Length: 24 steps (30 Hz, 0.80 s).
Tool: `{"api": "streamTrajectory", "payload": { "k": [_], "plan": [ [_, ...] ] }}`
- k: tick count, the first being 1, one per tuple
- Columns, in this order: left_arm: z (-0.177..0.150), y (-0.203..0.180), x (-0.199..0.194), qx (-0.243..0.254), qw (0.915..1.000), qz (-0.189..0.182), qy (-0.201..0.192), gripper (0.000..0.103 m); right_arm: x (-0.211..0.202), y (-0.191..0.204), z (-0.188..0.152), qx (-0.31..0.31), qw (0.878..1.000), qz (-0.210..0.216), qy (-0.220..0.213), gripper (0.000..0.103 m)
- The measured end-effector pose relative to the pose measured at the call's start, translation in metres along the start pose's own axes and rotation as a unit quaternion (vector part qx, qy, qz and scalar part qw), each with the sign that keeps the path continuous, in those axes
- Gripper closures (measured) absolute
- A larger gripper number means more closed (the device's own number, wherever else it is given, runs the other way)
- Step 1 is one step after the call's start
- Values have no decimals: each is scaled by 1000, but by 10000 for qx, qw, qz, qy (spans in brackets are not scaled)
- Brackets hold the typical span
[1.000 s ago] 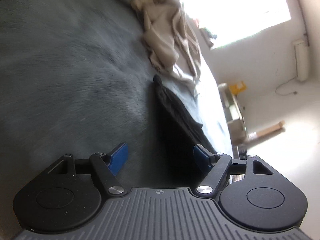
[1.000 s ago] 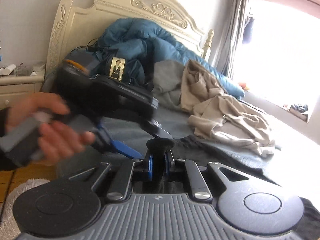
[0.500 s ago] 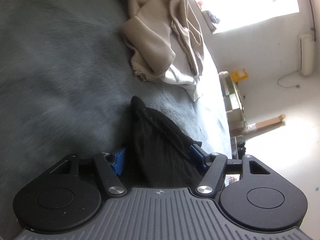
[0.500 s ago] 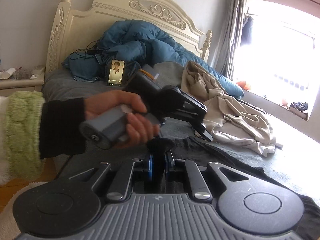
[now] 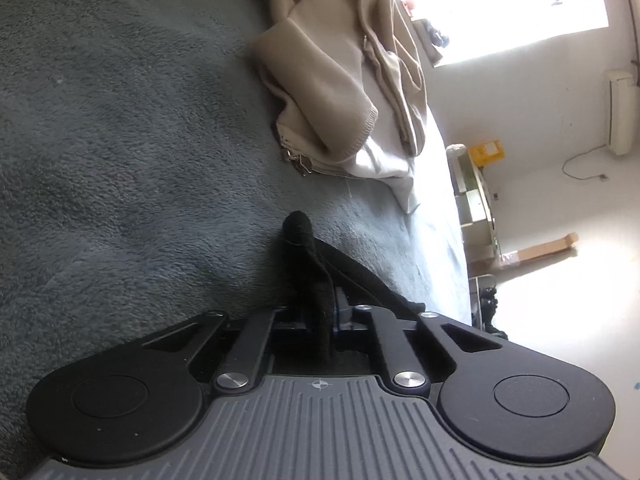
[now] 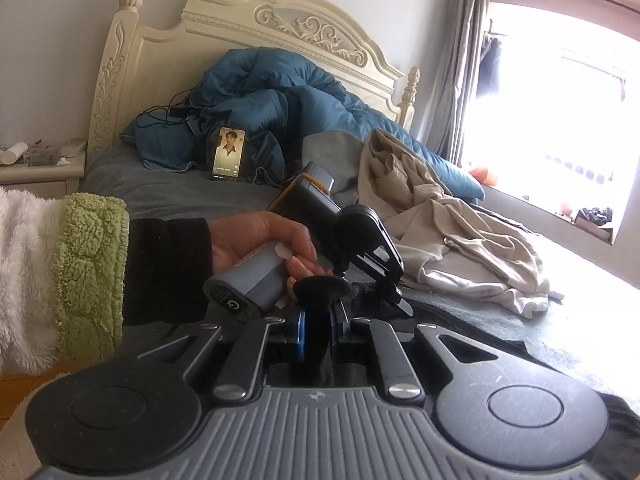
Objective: Fold clothes
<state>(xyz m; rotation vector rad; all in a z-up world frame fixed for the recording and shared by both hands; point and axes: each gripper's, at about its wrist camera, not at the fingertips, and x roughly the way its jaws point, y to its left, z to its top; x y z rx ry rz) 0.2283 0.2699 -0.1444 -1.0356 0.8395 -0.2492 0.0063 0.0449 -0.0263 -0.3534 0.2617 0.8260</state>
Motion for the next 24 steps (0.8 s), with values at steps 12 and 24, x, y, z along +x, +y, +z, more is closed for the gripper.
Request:
{"api": "streamTrajectory", "payload": {
  "k": [12, 24],
  "plan": [
    [-7, -40, -11, 498, 9978, 330, -293, 102, -14, -14, 1, 347, 9990, -254, -146, 91],
    [-20, -133, 19, 1389, 9882, 594, -263, 102, -53, -49, -12, 1007, 9906, -721, -576, 91]
  ]
}}
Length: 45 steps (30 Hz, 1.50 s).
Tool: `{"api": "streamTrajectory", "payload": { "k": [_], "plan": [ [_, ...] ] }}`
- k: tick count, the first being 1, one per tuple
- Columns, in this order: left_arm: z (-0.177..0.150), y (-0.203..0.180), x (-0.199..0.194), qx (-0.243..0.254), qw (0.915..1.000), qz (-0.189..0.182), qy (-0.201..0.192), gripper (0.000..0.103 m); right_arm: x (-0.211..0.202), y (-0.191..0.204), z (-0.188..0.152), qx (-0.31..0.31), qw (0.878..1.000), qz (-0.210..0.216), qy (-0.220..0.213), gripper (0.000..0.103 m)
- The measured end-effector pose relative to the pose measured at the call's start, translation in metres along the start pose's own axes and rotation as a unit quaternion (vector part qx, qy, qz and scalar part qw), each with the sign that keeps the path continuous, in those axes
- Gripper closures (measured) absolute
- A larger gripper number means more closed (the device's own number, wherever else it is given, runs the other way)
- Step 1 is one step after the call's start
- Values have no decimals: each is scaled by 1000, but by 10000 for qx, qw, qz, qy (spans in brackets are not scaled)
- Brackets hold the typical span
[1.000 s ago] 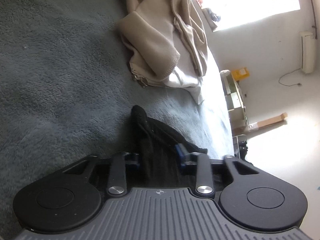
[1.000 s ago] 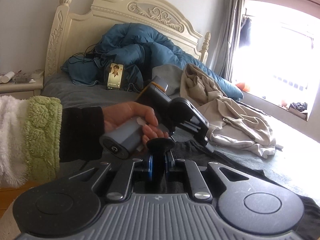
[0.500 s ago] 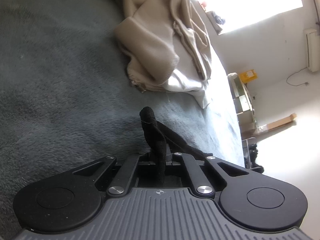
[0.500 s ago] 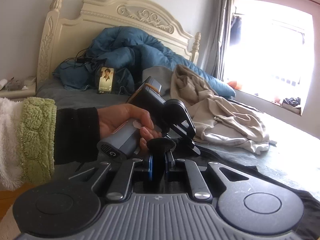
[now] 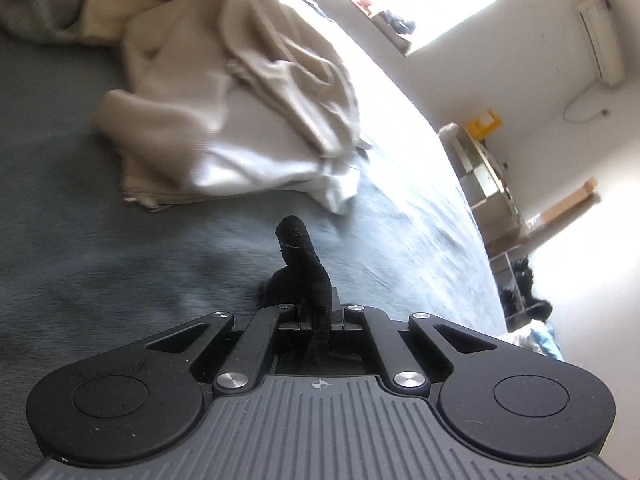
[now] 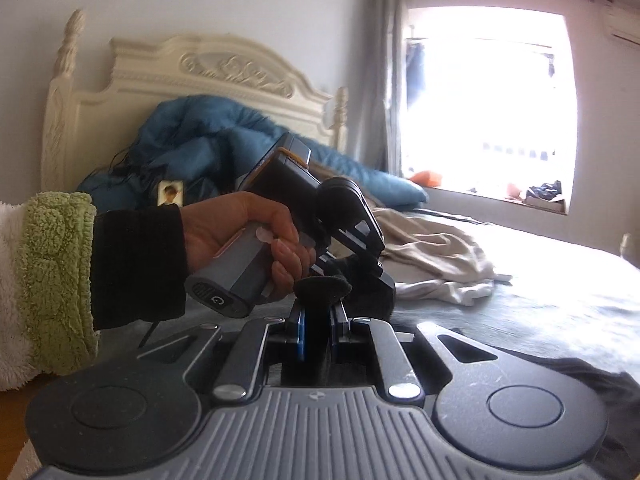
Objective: Fold clothes
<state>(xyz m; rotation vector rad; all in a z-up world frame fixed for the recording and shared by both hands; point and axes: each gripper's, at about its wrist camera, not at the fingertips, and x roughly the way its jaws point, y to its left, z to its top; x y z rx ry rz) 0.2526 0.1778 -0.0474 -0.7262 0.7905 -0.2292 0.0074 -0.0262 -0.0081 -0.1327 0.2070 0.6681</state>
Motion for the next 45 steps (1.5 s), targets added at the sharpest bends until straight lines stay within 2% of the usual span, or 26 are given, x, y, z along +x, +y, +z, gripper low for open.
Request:
{"api": "streamTrajectory", "payload": {
  "k": [11, 22, 27, 33, 40, 41, 42, 44, 45],
  "plan": [
    [-25, -104, 72, 879, 9946, 199, 512, 102, -44, -78, -18, 883, 9922, -844, -265, 91],
    [-76, -177, 156, 1629, 9791, 447, 1129, 102, -83, -160, -69, 1751, 9678, -1803, -124, 91],
    [-91, -200, 175, 1946, 9711, 608, 1239, 102, -94, -183, -85, 2056, 9579, -2000, -150, 91],
    [-107, -224, 188, 2281, 9611, 827, 1318, 102, -103, -195, -96, 2284, 9499, -2116, -282, 91],
    [-123, -242, 201, 2550, 9526, 916, 1385, 101, -119, -206, -113, 2586, 9377, -2294, -354, 91],
    [-125, -245, 204, 2585, 9511, 901, 1429, 96, -121, -207, -116, 2649, 9351, -2329, -351, 91],
    [-126, -246, 205, 2602, 9503, 887, 1463, 87, -122, -209, -120, 2730, 9323, -2350, -320, 91],
    [-127, -250, 206, 2607, 9504, 797, 1496, 76, -123, -213, -129, 2931, 9256, -2384, -238, 91],
    [-126, -250, 203, 2577, 9529, 629, 1471, 74, -123, -216, -133, 3055, 9218, -2381, -194, 91]
  ]
}}
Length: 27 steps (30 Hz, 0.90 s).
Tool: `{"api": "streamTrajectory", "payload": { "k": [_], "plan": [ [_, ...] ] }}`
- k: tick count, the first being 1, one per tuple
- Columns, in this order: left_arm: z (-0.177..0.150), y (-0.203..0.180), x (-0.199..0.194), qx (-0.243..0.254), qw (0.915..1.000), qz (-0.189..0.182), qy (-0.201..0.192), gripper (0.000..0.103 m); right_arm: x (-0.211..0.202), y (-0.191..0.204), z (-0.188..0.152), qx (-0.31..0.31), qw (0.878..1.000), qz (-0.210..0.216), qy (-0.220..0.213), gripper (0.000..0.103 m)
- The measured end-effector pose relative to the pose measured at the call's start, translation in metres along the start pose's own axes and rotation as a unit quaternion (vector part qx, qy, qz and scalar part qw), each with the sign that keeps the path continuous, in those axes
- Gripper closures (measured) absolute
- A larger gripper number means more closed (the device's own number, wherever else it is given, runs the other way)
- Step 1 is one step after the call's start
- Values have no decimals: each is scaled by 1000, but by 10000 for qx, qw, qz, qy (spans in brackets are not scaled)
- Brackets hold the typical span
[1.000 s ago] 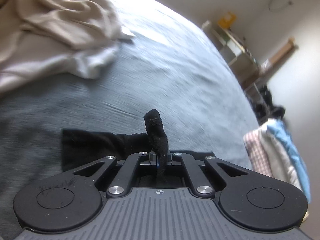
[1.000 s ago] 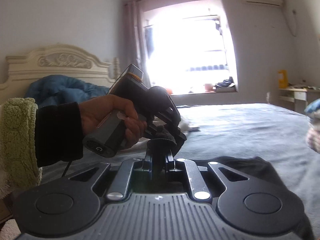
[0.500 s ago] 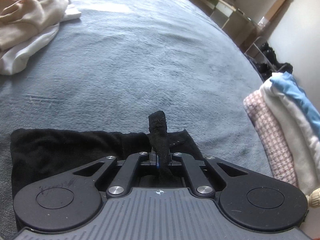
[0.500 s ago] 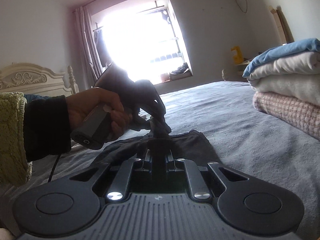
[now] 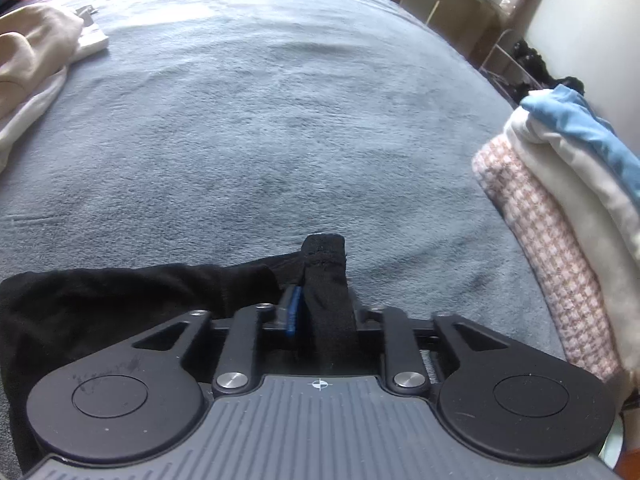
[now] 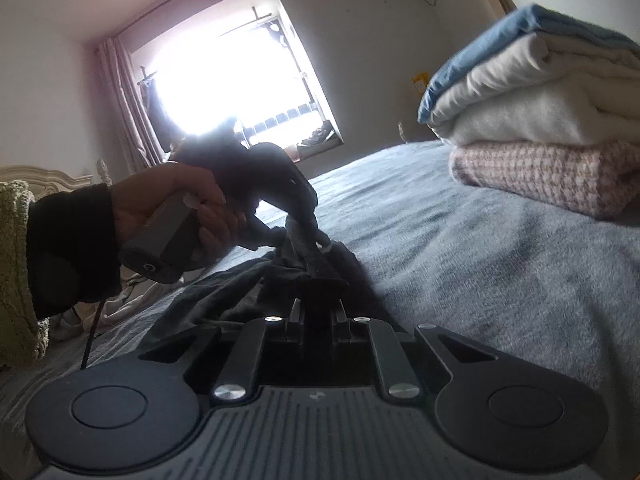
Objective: Fold clothes
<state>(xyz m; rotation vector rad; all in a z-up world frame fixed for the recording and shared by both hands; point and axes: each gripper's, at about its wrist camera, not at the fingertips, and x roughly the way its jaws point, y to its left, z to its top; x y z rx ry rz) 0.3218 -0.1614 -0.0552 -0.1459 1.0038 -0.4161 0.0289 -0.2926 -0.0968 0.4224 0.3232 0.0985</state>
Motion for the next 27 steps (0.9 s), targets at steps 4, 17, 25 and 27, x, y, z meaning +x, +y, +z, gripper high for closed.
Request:
{"api": "streamTrajectory", "payload": {
  "k": [4, 17, 25, 27],
  "plan": [
    [0, 3, -19, -181, 9974, -656, -249, 66, 2, -11, -5, 351, 9993, 25, 145, 91],
    [-132, 51, -188, 957, 9886, -477, -1061, 53, 14, -53, 11, 1850, 9739, 911, 954, 87],
    [-258, 52, -184, 1631, 9783, 473, -1185, 53, 11, -51, 29, 1653, 9740, 983, 1196, 92],
    [-273, 45, -175, 1824, 9711, 801, -1311, 53, 6, -44, 33, 1536, 9769, 920, 1168, 93]
  ]
}}
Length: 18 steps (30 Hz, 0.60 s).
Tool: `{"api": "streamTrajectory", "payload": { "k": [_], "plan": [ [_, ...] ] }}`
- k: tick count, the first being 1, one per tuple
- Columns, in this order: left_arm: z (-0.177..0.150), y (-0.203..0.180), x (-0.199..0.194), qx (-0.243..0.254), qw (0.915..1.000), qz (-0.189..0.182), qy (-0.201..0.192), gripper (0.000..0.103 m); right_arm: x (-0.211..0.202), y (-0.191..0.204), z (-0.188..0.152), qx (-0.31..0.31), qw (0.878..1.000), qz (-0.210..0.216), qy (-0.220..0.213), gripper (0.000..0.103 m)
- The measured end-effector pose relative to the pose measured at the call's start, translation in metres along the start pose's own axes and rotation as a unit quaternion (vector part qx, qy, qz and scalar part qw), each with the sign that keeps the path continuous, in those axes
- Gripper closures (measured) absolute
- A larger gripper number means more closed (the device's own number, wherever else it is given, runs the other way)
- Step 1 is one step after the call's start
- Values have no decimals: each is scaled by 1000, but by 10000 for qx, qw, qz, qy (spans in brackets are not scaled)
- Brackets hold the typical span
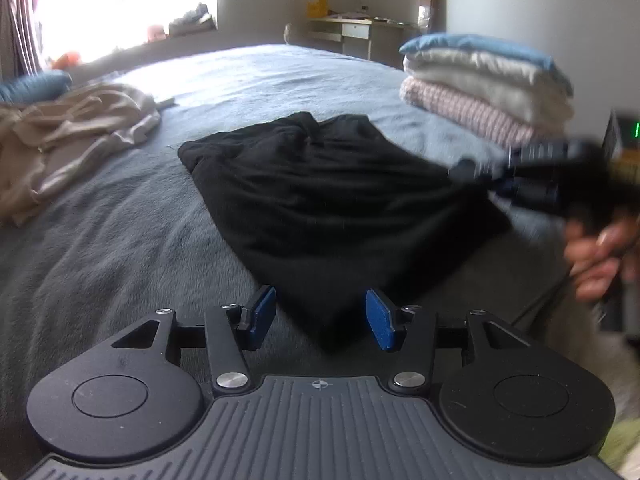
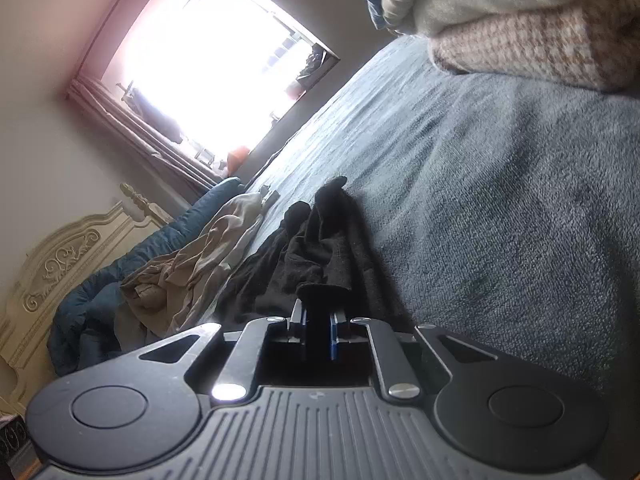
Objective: Fold clothes
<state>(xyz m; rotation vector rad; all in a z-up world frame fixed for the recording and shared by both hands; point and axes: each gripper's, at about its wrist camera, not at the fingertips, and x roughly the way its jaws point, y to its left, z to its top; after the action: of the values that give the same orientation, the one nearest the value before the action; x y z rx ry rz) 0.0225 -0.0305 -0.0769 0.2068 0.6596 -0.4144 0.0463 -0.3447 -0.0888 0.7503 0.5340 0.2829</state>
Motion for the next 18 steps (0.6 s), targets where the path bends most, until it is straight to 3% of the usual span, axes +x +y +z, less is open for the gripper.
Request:
{"api": "streamTrajectory", "payload": {
  "k": [7, 12, 15, 18],
  "plan": [
    [-11, -11, 6, -141, 9977, 543, -375, 58, -16, 15, 1, -229, 9994, -148, -214, 93],
    [-20, -12, 10, -200, 9970, 636, -403, 73, -19, 4, -2, 28, 9995, -270, -167, 93],
    [-24, -7, 4, -569, 9950, 639, -507, 92, -26, 6, 1, -23, 9994, -259, -222, 94],
    [-29, -5, 2, -761, 9939, 608, -522, 99, -28, 4, -1, -100, 9992, -333, -209, 95]
  ]
}}
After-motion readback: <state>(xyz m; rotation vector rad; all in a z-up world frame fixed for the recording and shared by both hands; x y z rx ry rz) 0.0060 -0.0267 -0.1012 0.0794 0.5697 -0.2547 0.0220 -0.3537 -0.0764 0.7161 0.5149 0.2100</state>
